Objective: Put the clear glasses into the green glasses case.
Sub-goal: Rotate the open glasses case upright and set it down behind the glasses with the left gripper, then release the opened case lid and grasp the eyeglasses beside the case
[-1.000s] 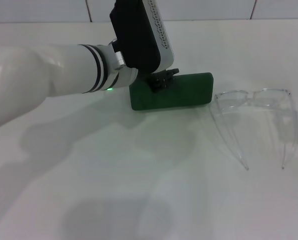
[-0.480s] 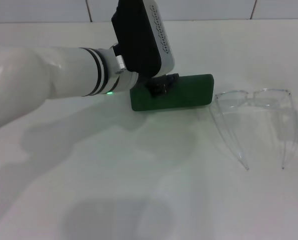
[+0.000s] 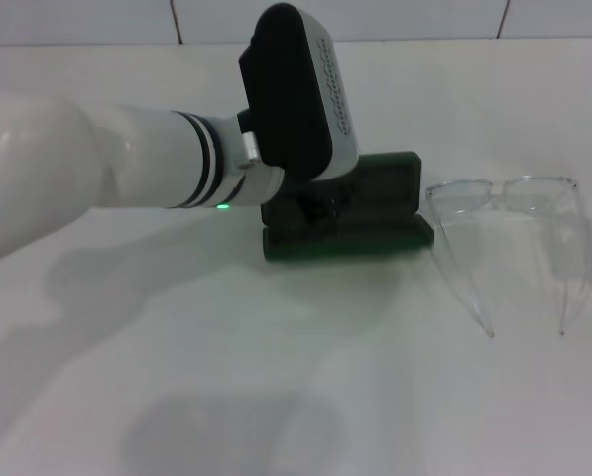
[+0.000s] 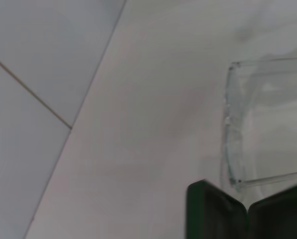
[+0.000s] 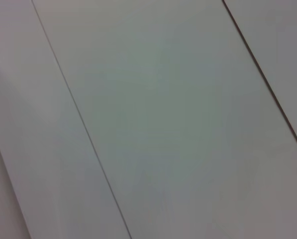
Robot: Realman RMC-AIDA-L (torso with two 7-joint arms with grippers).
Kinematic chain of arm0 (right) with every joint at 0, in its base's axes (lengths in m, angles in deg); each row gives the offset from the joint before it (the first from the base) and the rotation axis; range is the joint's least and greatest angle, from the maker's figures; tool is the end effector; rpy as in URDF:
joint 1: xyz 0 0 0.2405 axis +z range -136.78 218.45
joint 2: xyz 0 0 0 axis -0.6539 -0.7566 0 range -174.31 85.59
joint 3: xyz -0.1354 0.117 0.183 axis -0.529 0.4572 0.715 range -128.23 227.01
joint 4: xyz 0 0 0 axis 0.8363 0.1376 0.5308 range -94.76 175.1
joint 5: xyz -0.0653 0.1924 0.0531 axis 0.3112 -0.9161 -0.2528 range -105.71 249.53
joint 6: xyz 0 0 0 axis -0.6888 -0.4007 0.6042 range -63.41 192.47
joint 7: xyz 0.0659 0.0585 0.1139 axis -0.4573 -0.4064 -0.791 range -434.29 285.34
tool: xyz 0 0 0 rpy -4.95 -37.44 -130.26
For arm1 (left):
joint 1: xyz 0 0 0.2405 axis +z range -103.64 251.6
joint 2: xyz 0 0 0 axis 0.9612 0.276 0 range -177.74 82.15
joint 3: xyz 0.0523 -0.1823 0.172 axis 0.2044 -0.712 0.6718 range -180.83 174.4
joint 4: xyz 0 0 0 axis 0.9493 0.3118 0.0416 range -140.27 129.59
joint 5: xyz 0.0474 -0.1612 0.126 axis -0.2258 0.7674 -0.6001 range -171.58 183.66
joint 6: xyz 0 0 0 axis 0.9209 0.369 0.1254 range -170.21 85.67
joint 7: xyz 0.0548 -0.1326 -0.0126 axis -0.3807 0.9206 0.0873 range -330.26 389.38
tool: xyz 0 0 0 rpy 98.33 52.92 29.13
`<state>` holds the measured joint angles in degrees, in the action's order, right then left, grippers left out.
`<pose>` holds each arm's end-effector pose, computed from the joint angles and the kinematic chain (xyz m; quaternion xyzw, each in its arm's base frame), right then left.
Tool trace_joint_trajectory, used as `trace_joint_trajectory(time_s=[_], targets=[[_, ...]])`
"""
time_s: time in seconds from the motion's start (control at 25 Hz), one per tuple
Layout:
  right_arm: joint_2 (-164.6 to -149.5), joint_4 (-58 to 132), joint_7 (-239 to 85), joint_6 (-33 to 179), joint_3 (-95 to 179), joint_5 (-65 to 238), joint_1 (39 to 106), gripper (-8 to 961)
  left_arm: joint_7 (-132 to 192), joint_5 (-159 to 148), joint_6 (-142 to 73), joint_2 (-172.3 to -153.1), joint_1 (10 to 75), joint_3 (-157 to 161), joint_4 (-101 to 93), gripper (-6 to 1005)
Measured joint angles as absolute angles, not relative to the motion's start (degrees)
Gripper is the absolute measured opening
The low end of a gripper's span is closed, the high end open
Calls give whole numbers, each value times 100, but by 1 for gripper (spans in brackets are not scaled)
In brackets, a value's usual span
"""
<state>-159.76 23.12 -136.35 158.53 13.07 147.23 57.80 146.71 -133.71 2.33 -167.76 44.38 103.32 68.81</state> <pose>0.3254 0.2742 0.0469 -0.7559 0.2756 0.4865 0.3404 -0.1281 0.3596 -0.0903 -0.9621 0.0807 0.0669 0.2518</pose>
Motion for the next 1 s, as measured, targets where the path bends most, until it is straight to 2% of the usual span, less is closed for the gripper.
trace_joint_trajectory(time_s=[0.48, 1.0], targets=[[-15976, 2312, -13635, 15793, 1309, 14723, 5795, 61, 14698, -13375, 566, -16776, 4571, 10373, 7118, 334], [-15930, 2040, -13370, 15851, 1300, 15248, 5806, 122, 15101, -13040, 1408, -16770, 4766, 10318, 8175, 334]])
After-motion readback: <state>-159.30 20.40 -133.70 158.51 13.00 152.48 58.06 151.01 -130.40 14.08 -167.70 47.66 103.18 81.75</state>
